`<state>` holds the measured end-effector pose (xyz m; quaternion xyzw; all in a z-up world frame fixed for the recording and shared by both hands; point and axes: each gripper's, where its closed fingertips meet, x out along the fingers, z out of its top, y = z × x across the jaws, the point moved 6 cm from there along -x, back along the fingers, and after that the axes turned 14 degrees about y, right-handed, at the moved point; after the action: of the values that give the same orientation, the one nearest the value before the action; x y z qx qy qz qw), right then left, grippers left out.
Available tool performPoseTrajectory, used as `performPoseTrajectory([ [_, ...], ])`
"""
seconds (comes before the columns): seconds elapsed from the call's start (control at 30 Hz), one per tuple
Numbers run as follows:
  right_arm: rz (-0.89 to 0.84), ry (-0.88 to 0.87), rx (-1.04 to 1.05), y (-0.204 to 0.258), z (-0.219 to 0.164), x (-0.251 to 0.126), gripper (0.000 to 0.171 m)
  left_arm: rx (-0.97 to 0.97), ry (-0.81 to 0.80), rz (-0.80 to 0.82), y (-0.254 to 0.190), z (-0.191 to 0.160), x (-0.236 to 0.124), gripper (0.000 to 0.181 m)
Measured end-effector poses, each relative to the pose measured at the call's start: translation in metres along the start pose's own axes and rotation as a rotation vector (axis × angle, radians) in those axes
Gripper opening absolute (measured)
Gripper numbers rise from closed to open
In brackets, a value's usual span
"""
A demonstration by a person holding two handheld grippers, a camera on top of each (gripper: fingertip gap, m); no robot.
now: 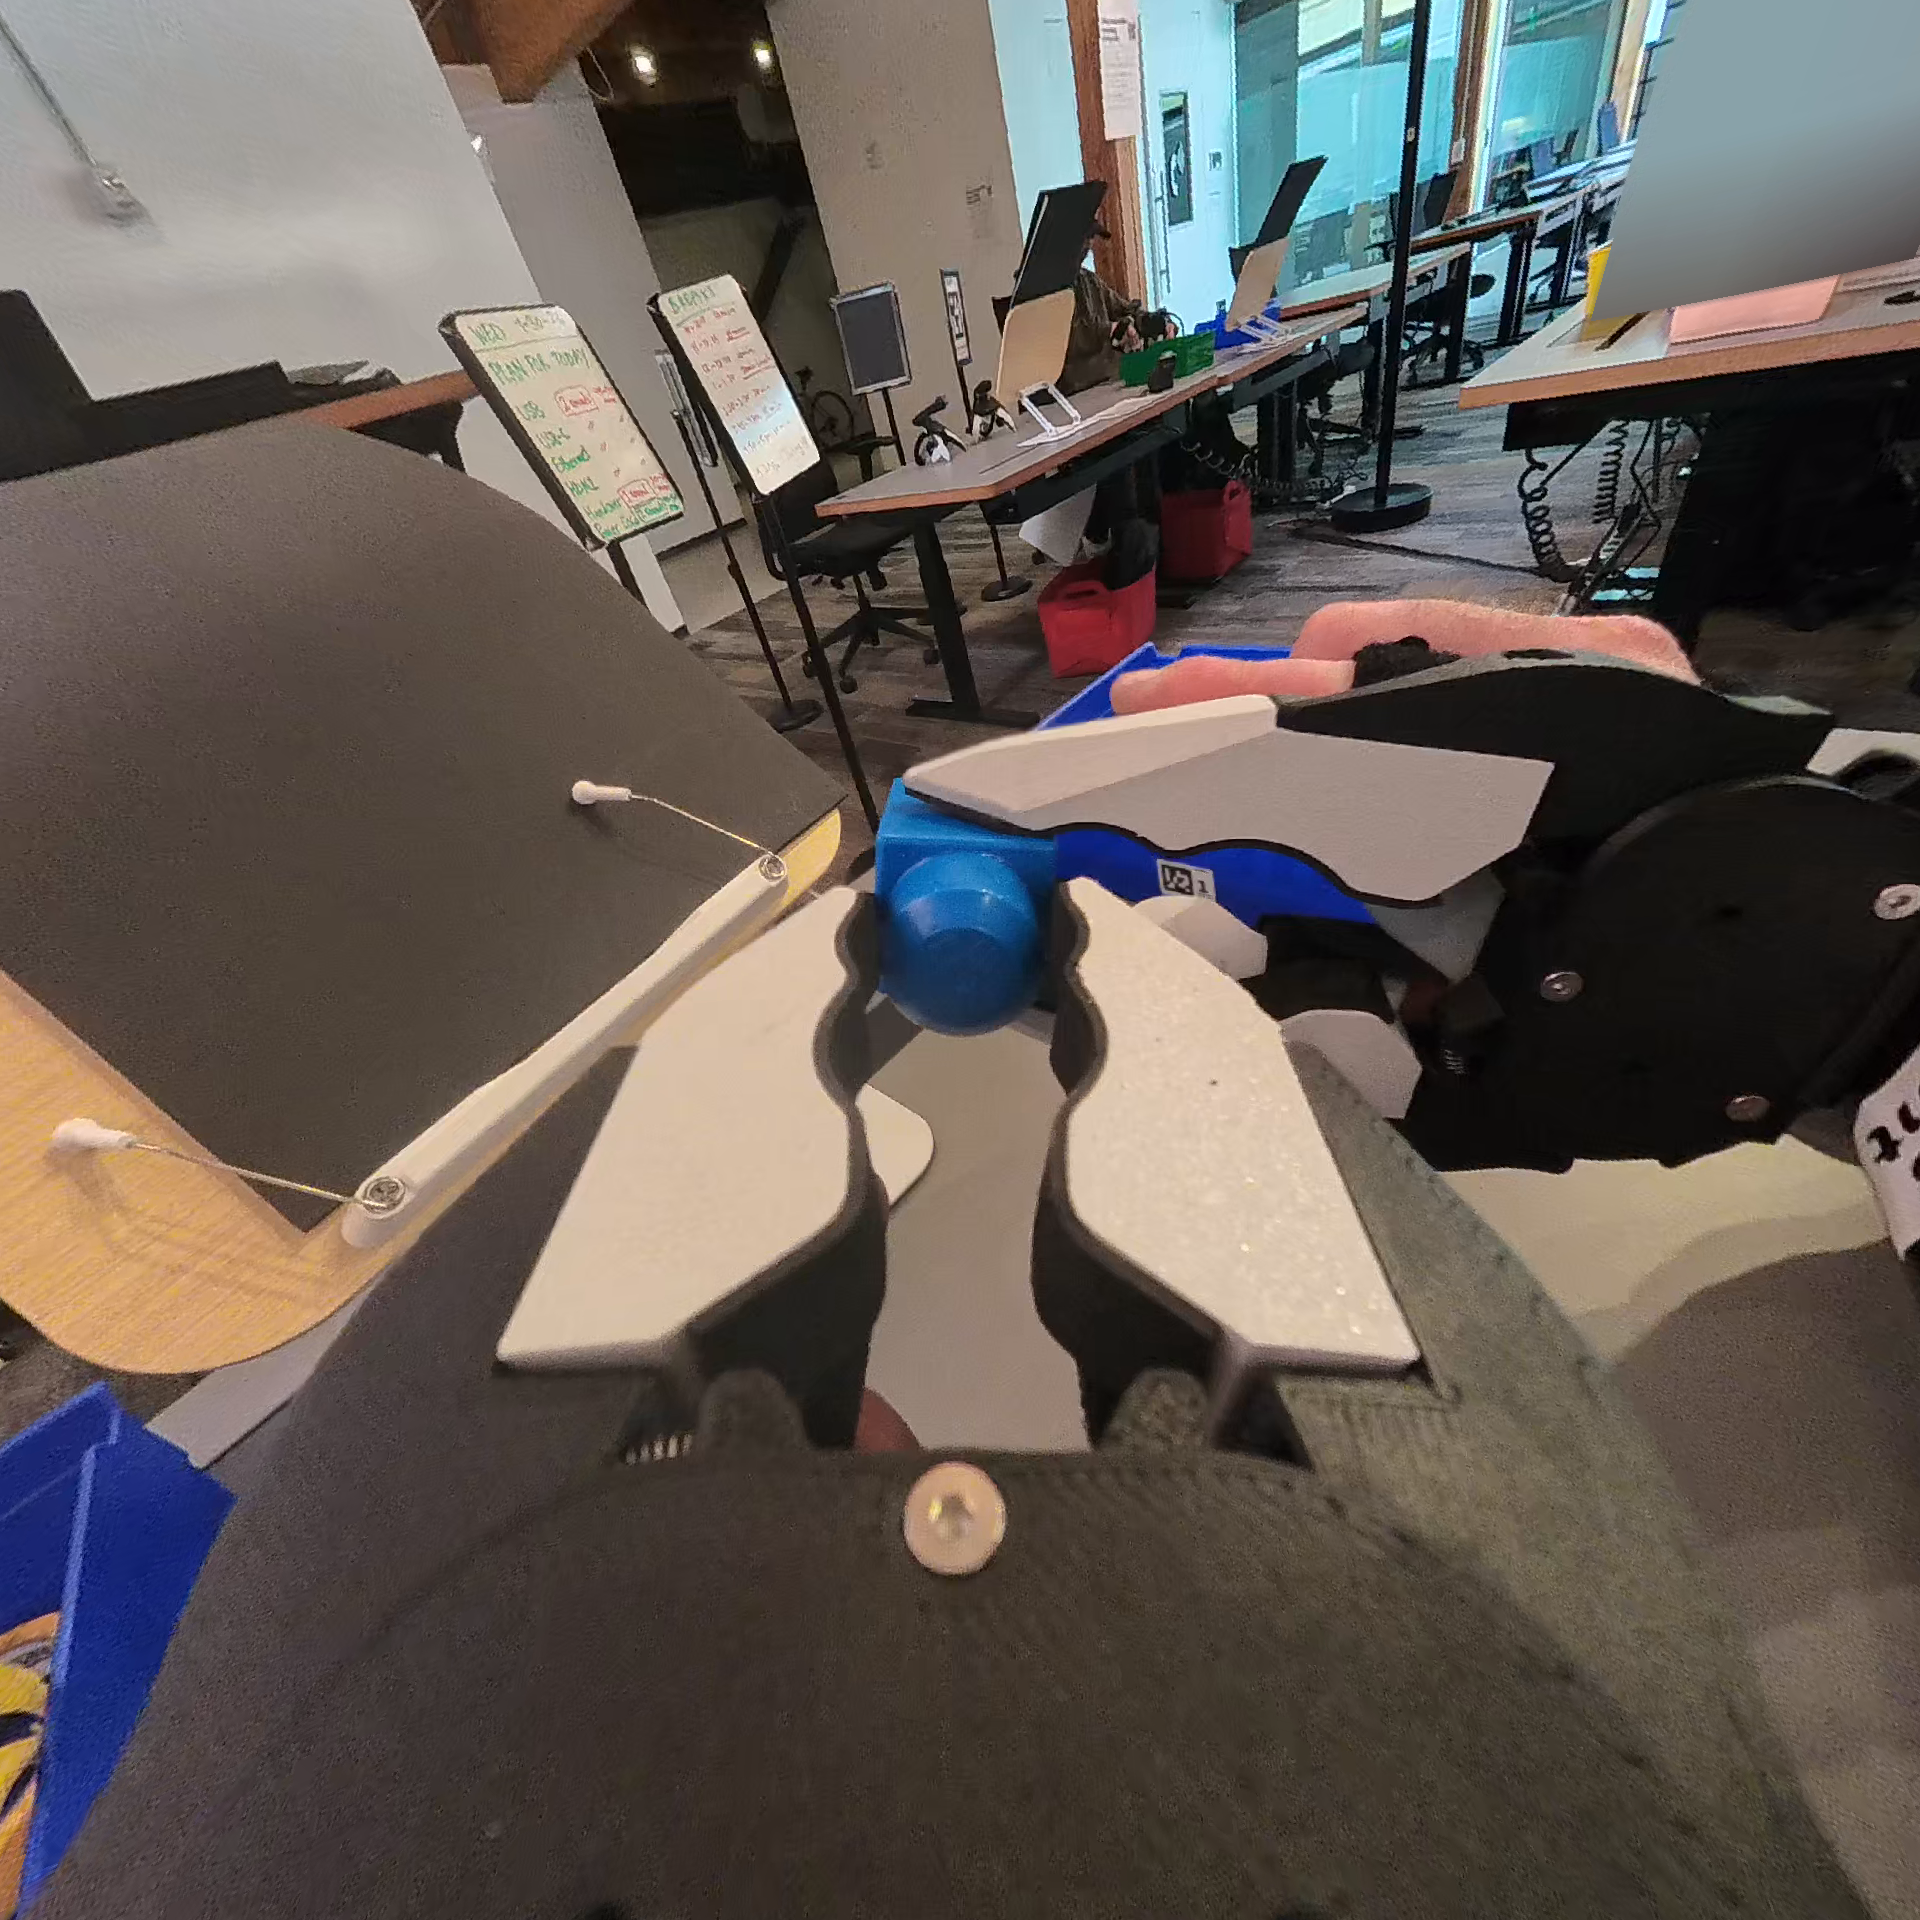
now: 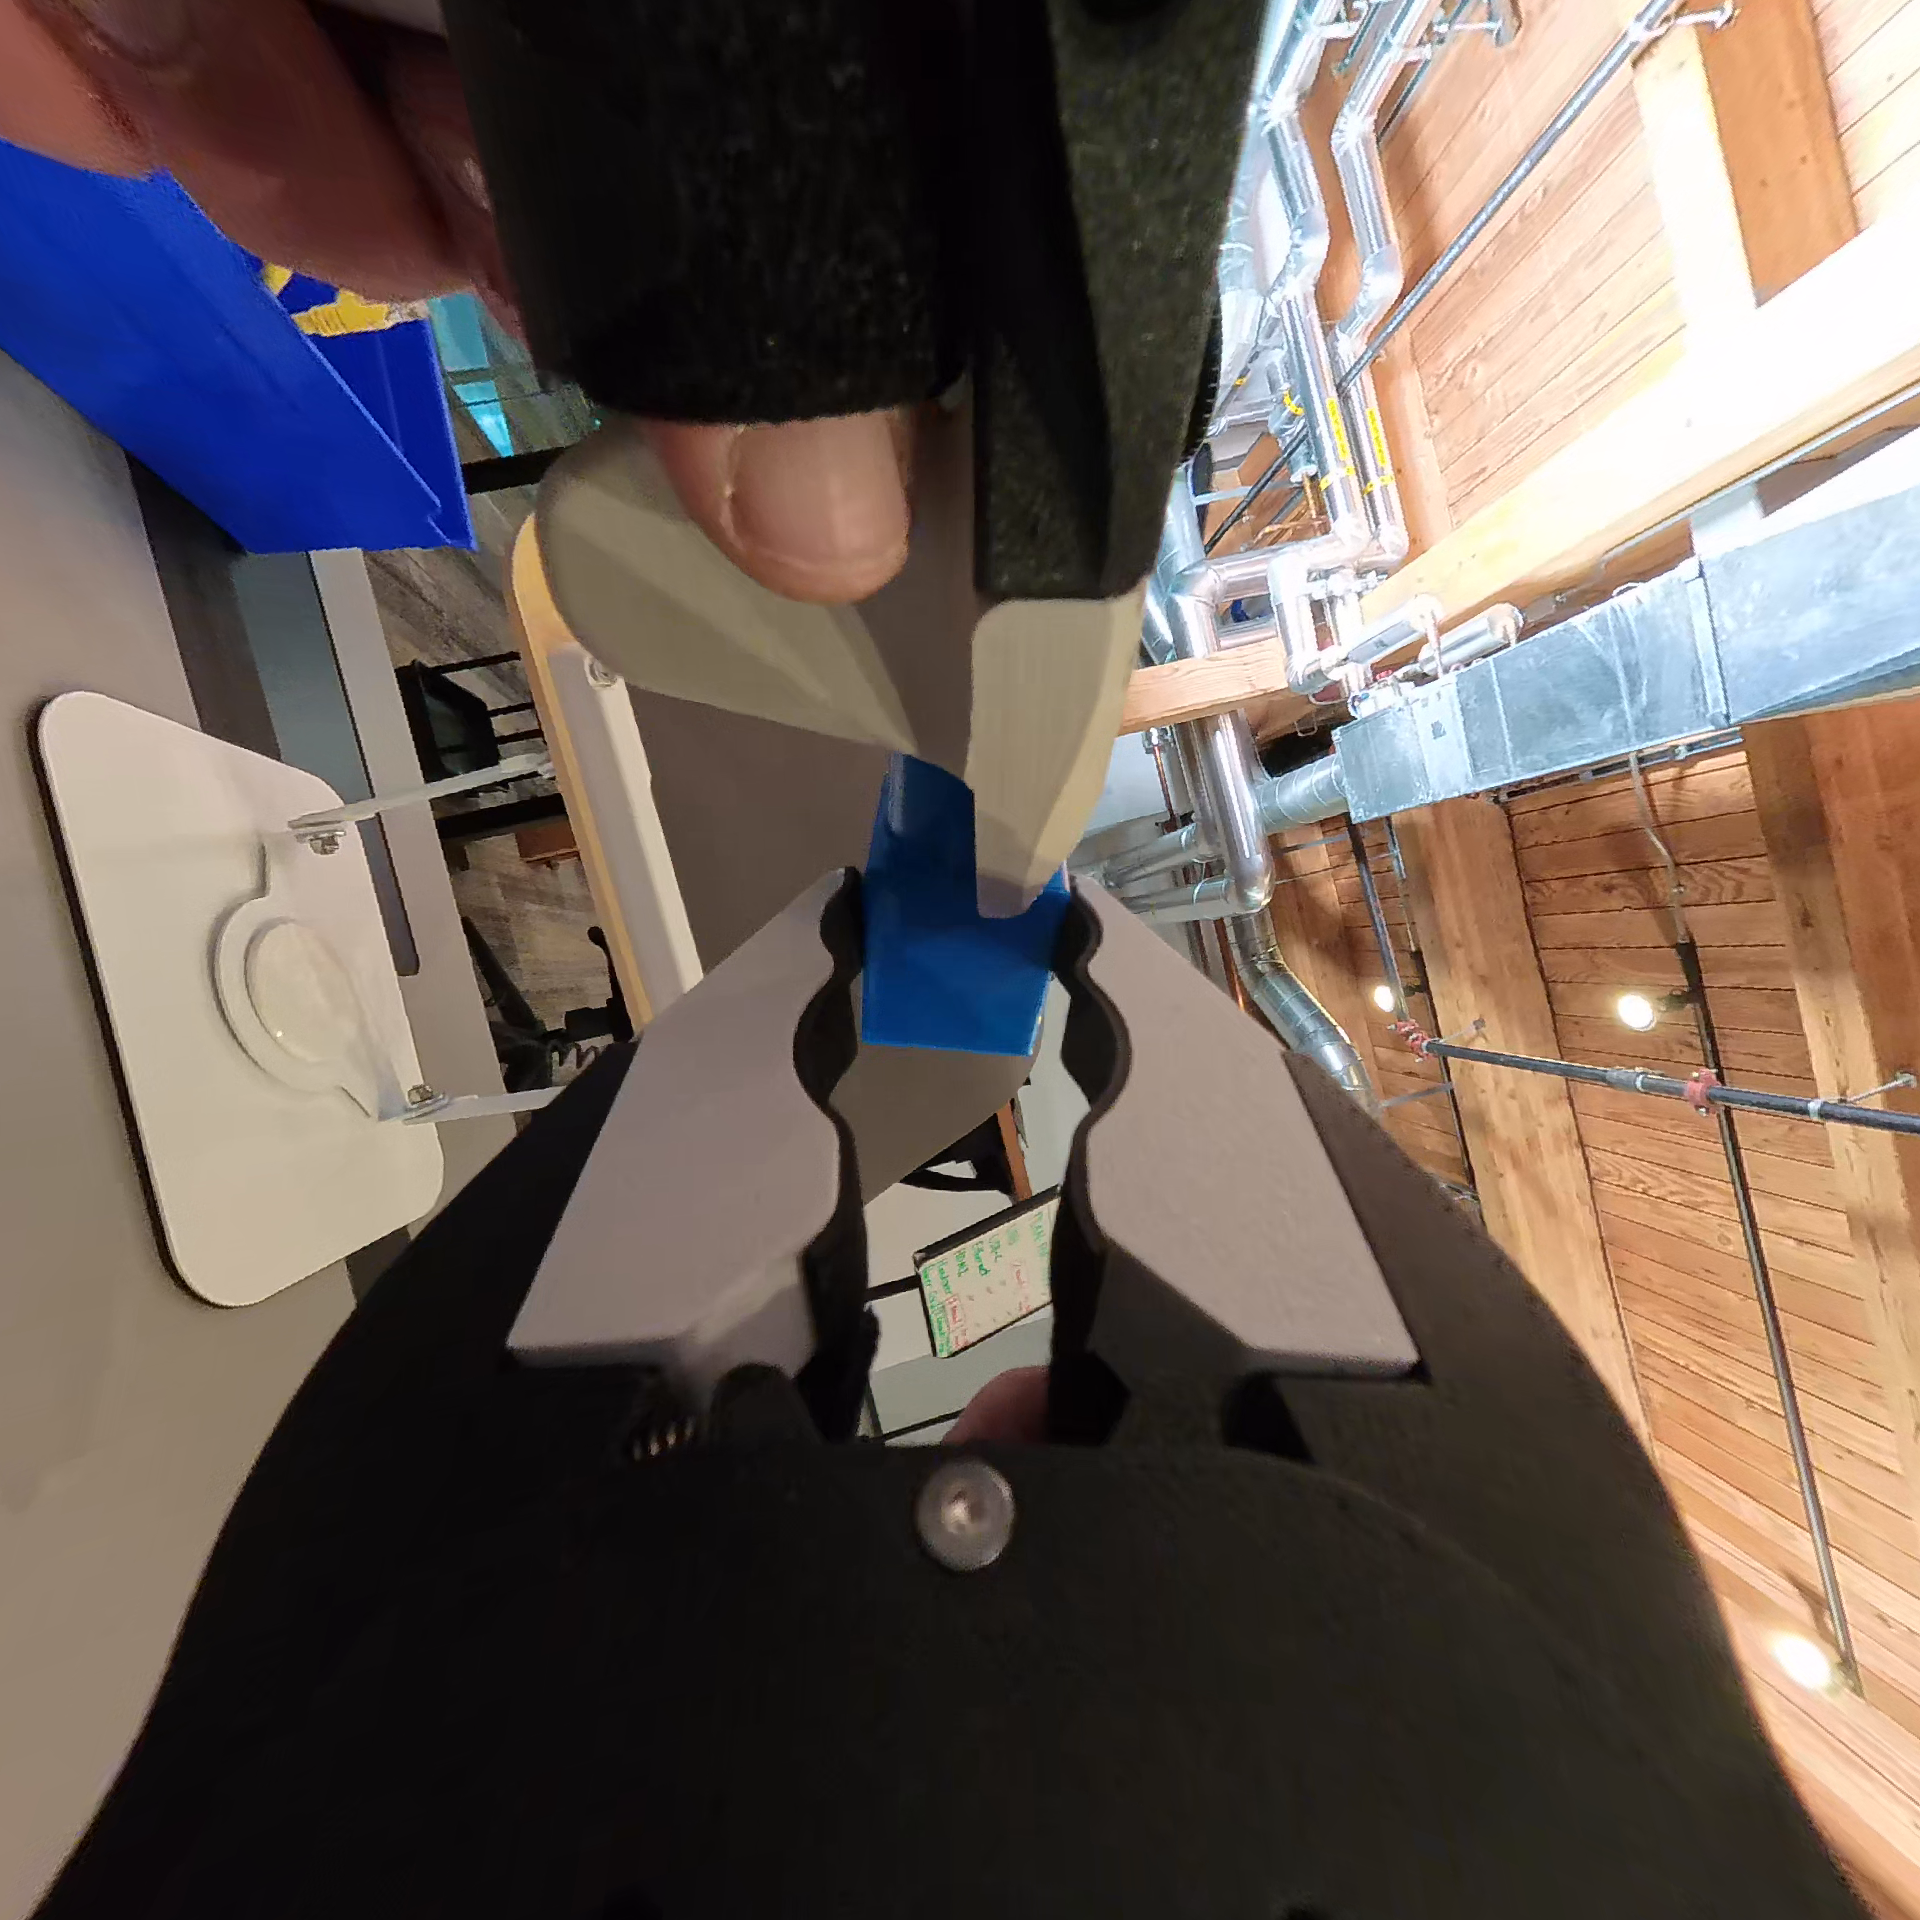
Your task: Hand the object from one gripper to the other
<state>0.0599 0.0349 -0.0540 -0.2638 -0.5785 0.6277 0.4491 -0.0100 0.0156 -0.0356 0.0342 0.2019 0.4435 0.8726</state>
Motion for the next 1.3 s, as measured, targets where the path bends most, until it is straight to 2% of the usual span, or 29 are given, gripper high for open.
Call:
performPoseTrajectory([
  [0.1,0.004,-0.027,0.026,-0.002,0.002,-0.002,0.034,0.039,-0.009,0.027,0.0,0.002,-0.003,0.03],
  [0.17,0.054,-0.058,0.073,-0.004,0.004,-0.004,0.048,0.094,-0.013,0.075,0.005,0.004,-0.006,0.031],
  [0.27,0.199,-0.132,0.182,-0.008,-0.001,-0.006,0.057,0.28,-0.029,0.168,0.012,0.012,-0.016,0.03],
  [0.37,0.464,-0.177,0.347,-0.01,-0.016,-0.002,0.068,0.594,-0.018,0.284,0.011,0.019,-0.026,0.03],
  [0.43,0.665,-0.275,0.519,-0.015,-0.024,-0.005,0.068,0.812,-0.003,0.351,0.006,0.023,-0.031,0.03],
  [0.53,0.936,-0.447,0.78,-0.025,-0.034,-0.011,0.073,1.111,-0.049,0.353,-0.012,0.026,-0.037,0.031],
  [0.67,1.238,-0.67,0.998,-0.027,-0.038,-0.021,0.078,1.345,-0.109,0.336,-0.034,0.027,-0.039,0.031],
  [0.77,1.351,-0.826,1.056,-0.026,-0.036,-0.03,0.079,1.414,-0.132,0.256,-0.051,0.026,-0.038,0.031],
  [0.9,1.452,-0.992,1.066,-0.026,-0.028,-0.044,0.07,1.47,-0.158,0.201,-0.068,0.024,-0.036,0.031],
  [1.0,1.46,-1.041,1.057,-0.029,-0.024,-0.049,0.063,1.49,-0.152,0.167,-0.075,0.02,-0.032,0.031],
  [1.13,1.458,-1.036,1.064,-0.028,-0.024,-0.047,0.041,1.493,-0.163,0.16,-0.079,0.018,-0.033,0.031],
  [1.3,1.455,-1.034,1.05,-0.027,-0.025,-0.047,0.038,1.48,-0.166,0.162,-0.078,0.017,-0.033,0.031],
])
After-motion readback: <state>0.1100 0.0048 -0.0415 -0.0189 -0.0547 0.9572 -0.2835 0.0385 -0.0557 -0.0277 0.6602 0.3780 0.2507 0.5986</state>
